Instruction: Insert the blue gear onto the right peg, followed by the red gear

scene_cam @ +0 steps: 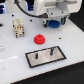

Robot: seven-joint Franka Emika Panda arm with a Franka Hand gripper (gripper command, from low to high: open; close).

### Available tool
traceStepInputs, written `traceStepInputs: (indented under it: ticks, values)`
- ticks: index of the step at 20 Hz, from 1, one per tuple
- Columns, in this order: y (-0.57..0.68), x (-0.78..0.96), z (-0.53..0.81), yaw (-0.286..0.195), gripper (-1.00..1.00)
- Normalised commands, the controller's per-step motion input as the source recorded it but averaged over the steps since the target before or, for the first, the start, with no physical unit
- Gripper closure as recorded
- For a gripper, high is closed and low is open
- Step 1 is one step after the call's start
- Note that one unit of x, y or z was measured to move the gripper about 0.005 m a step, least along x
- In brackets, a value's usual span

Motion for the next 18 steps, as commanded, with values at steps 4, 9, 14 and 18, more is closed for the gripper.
traceStepInputs:
  ticks: [4,9,14,18]
  values:
    - [0.05,-0.4,-0.16,0.0,1.0]
    - [0.02,-0.28,-0.13,0.0,1.0]
    - [0.01,-0.18,-0.06,0.0,1.0]
    - [-0.05,-0.08,0.01,0.0,1.0]
